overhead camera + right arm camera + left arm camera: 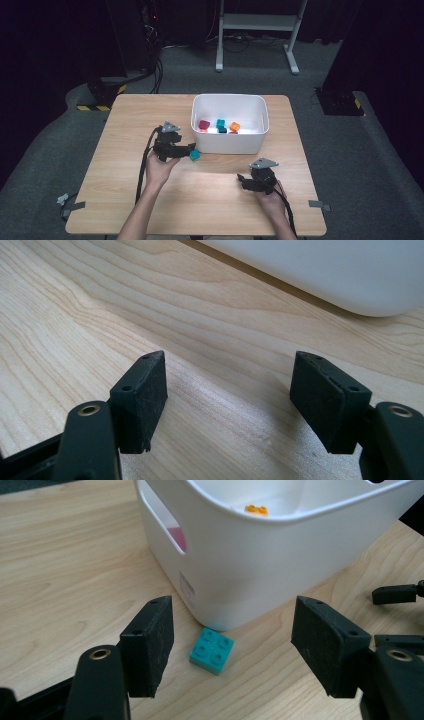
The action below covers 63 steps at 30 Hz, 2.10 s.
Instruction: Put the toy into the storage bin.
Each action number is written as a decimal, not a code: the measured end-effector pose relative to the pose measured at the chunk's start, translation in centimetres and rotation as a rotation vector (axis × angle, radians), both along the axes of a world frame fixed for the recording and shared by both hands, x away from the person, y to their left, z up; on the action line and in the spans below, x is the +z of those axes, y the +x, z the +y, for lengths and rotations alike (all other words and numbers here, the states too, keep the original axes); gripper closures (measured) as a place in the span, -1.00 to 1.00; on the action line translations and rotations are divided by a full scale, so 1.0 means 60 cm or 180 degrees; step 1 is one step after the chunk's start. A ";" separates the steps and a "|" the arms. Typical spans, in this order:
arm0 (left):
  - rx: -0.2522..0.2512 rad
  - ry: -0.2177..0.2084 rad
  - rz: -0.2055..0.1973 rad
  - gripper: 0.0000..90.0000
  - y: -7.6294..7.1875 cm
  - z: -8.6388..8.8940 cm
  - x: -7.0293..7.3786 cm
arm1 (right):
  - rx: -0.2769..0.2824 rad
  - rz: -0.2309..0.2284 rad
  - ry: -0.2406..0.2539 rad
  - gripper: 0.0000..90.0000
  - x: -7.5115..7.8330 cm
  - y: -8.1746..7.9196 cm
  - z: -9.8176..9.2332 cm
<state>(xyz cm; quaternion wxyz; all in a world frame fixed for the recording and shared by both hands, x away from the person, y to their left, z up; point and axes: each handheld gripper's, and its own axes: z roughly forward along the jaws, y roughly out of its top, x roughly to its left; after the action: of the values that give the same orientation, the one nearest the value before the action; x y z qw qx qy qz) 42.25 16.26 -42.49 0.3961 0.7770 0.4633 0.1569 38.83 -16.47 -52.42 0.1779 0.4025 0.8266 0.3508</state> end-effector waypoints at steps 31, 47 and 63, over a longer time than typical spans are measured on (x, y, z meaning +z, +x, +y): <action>0.0219 0.0200 0.0241 -0.28 0.034 -0.032 -0.131 | 0.0000 0.0000 -0.0001 -0.31 0.000 0.000 0.000; 0.0205 0.0348 0.0209 -0.04 0.042 -0.041 -0.147 | -0.0004 0.0008 0.0016 -0.31 0.000 0.000 -0.001; 0.0172 0.0361 0.0204 0.10 0.041 -0.041 -0.150 | -0.0004 0.0008 0.0015 -0.31 0.000 0.000 -0.001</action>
<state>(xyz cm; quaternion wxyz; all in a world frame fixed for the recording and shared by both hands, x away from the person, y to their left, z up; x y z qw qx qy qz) 44.71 13.82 -51.47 0.3320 0.7901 0.4869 0.1686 38.84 -16.51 -52.42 0.1762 0.4039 0.8258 0.3521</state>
